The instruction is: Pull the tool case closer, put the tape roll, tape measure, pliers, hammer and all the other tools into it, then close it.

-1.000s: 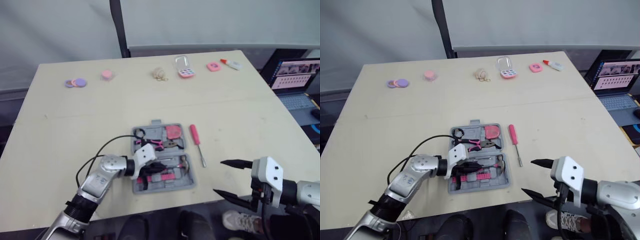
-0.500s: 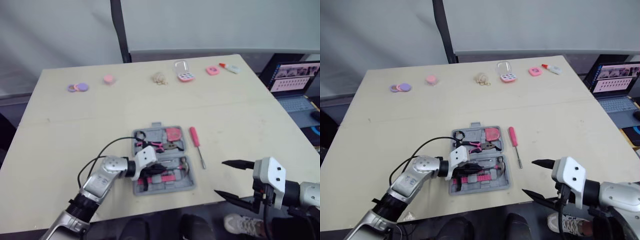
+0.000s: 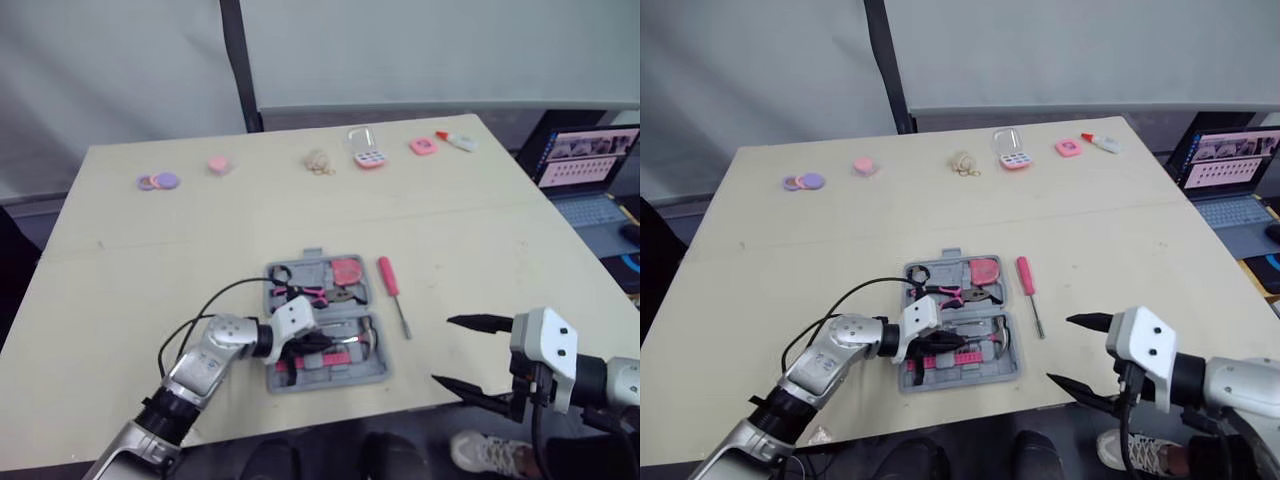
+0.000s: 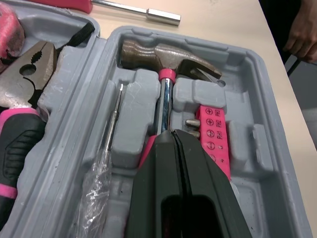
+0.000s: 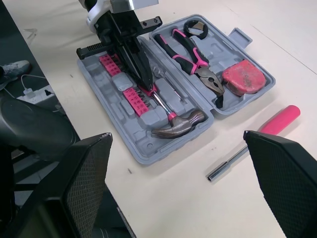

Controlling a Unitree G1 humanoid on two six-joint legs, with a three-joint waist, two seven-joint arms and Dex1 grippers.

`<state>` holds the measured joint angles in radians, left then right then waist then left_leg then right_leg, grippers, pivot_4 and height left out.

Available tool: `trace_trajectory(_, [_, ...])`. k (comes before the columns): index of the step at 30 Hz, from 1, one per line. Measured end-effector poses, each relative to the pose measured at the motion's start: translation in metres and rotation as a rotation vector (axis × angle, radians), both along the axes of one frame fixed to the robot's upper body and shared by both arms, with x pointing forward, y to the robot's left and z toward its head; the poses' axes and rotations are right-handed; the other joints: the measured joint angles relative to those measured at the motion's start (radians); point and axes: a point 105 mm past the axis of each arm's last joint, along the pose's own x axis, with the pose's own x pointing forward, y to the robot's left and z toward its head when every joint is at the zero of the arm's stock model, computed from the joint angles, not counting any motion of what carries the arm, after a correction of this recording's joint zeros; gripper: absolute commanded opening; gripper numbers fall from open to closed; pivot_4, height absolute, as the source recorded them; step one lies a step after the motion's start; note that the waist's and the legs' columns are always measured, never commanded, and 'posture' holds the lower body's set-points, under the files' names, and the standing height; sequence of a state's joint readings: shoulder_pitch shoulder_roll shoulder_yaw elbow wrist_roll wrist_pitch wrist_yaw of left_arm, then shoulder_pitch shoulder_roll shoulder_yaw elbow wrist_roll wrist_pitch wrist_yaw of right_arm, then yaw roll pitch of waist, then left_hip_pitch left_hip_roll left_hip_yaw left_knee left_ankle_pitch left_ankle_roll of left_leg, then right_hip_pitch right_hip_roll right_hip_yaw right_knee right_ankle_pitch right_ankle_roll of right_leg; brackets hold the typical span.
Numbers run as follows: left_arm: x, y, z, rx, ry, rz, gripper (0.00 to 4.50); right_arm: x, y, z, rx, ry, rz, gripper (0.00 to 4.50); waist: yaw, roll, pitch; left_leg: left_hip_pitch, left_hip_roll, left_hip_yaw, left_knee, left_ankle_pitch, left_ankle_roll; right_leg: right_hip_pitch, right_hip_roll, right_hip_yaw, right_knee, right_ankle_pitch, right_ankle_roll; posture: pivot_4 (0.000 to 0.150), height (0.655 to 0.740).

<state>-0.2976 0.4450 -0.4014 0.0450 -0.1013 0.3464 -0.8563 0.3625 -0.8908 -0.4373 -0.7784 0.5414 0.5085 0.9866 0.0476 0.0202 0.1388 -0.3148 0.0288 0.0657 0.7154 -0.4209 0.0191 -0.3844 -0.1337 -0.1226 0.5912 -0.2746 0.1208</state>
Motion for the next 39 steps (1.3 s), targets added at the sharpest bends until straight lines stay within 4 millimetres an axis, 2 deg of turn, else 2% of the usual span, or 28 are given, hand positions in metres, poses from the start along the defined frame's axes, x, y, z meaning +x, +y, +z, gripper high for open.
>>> trace_trajectory(8, [0.000, -0.001, -0.002, -0.005, 0.010, 0.005, 0.05, -0.001, 0.001, 0.000, 0.006, 0.004, 0.004, 4.50, -0.002, 0.002, -0.004, 0.002, 0.000, -0.002, 0.000, -0.002, 0.001, 0.002, -0.006, 0.004, -0.001, -0.001, -0.002, 0.150, 0.7287])
trace_trajectory(11, [0.000, 0.004, 0.000, -0.037, 0.026, 0.039, 0.05, 0.000, 0.001, 0.001, 0.006, -0.002, 0.006, 4.50, -0.007, 0.002, -0.003, 0.002, 0.000, -0.002, 0.000, -0.002, 0.001, 0.001, -0.012, 0.003, -0.001, -0.001, -0.002, 0.150, 0.7287])
trace_trajectory(14, [-0.002, 0.021, 0.012, -0.108, 0.064, 0.110, 0.05, 0.001, 0.002, 0.002, 0.007, -0.008, 0.006, 4.50, -0.027, -0.001, 0.003, -0.005, 0.001, -0.002, 0.000, 0.000, -0.002, -0.009, -0.011, 0.003, 0.002, -0.001, -0.002, 0.150, 0.7287])
trace_trajectory(16, [-0.001, 0.041, 0.026, -0.131, 0.074, 0.171, 0.05, 0.002, 0.002, 0.003, 0.008, -0.015, 0.007, 4.50, -0.035, -0.005, 0.014, -0.006, 0.002, -0.003, 0.000, 0.000, -0.003, -0.010, -0.004, 0.000, 0.002, -0.001, -0.002, 0.150, 0.7287])
trace_trajectory(19, [0.001, 0.061, 0.066, -0.200, -0.045, 0.216, 0.05, 0.005, 0.003, 0.003, 0.016, -0.016, 0.012, 4.50, -0.032, -0.004, 0.024, -0.008, 0.000, -0.002, 0.000, 0.000, -0.002, -0.010, -0.003, -0.001, 0.002, 0.000, 0.001, 0.150, 0.7287])
trace_trajectory(21, [-0.008, 0.074, 0.086, -0.224, -0.097, 0.221, 0.05, 0.007, 0.004, 0.000, 0.029, -0.007, 0.016, 4.50, -0.031, -0.004, 0.025, -0.009, 0.000, -0.002, 0.000, 0.000, -0.001, -0.010, -0.003, -0.003, 0.001, 0.001, 0.001, 0.150, 0.7287])
trace_trajectory(24, [-0.029, 0.102, 0.100, -0.234, -0.100, 0.254, 0.05, 0.011, 0.004, -0.005, 0.039, 0.002, 0.015, 4.50, -0.030, -0.002, 0.027, -0.010, 0.000, -0.002, -0.001, -0.001, -0.001, -0.010, -0.003, -0.006, -0.001, 0.001, 0.001, 0.150, 0.7287])
trace_trajectory(28, [-0.057, 0.134, 0.096, -0.237, -0.057, 0.341, 1.79, 0.013, 0.000, -0.010, 0.042, 0.011, -0.002, 4.50, -0.028, -0.001, 0.030, -0.011, 0.001, -0.002, 0.000, -0.003, -0.001, -0.011, -0.002, -0.008, -0.002, 0.000, 0.001, 0.150, 0.7287])
trace_trajectory(33, [-0.092, 0.172, 0.077, -0.193, -0.056, 0.489, 4.39, 0.009, -0.005, -0.021, 0.058, 0.046, -0.029, 4.50, -0.024, -0.002, 0.032, -0.012, 0.001, -0.002, 0.000, -0.004, -0.002, -0.012, -0.002, -0.008, -0.006, 0.000, 0.000, 0.150, 0.7287])
trace_trajectory(39, [-0.134, 0.191, 0.057, -0.184, -0.088, 0.545, 4.46, -0.001, -0.006, -0.034, 0.090, 0.091, -0.060, 4.50, -0.024, -0.003, 0.033, -0.016, 0.002, -0.001, 0.001, -0.005, -0.001, -0.018, -0.003, -0.007, -0.005, -0.001, -0.001, 0.150, 0.7287])
